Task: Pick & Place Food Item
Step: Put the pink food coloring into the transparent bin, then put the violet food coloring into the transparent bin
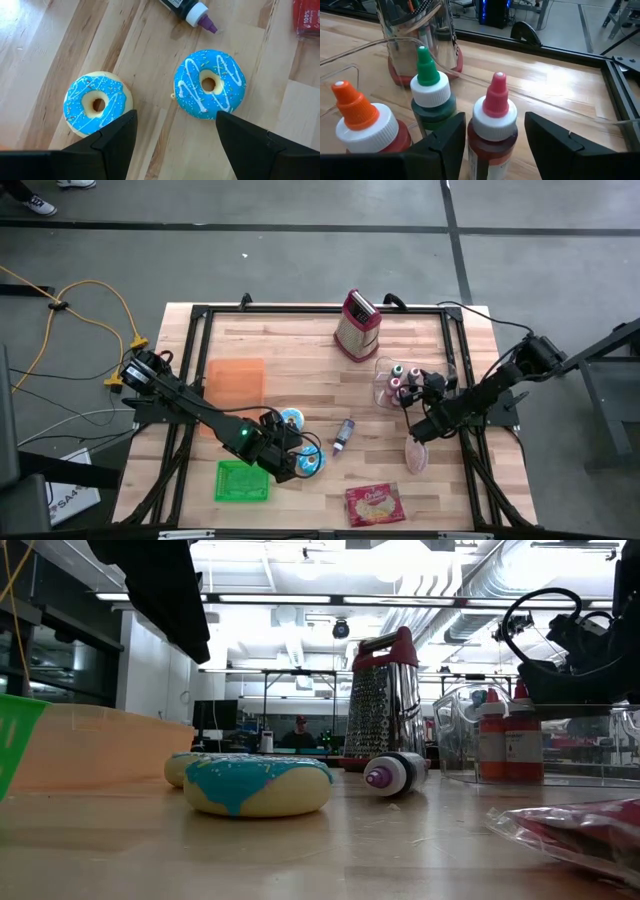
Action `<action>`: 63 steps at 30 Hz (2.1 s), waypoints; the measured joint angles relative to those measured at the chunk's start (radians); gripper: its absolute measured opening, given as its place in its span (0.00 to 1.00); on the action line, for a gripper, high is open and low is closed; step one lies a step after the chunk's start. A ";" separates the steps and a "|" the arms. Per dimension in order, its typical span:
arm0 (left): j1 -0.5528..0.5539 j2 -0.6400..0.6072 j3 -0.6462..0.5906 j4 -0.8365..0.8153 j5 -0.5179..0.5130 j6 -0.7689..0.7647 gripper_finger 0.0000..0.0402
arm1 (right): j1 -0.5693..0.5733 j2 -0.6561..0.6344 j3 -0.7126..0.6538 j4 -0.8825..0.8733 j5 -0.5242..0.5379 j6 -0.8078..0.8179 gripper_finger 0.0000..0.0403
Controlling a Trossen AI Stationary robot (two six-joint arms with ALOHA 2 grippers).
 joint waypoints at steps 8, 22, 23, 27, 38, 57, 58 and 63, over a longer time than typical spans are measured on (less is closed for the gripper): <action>0.000 0.000 0.000 0.000 0.000 0.002 0.65 | 0.000 -0.007 0.000 -0.048 0.038 0.034 0.48; 0.000 0.000 0.000 0.004 0.000 0.002 0.65 | 0.000 -0.222 0.004 -0.108 0.161 -0.037 0.48; 0.000 0.000 0.000 0.004 0.000 0.001 0.65 | 0.000 -0.237 0.012 -0.106 0.166 -0.079 0.48; 0.000 0.000 0.000 0.004 0.000 -0.001 0.65 | 0.000 -0.293 0.060 -0.086 0.159 -0.323 0.48; 0.000 0.000 0.000 0.011 0.000 0.000 0.65 | 0.000 -0.337 0.157 0.504 -0.071 -1.354 0.48; 0.001 0.011 0.000 0.241 -0.050 -0.014 0.65 | 0.000 -0.337 0.157 0.828 -0.371 -1.790 0.48; 0.001 0.017 0.000 0.240 -0.063 -0.014 0.65 | 0.000 -0.337 0.157 0.827 -0.372 -1.790 0.48; 0.015 0.068 0.000 0.289 -0.091 -0.032 0.65 | 0.000 -0.337 0.157 0.823 -0.376 -1.790 0.48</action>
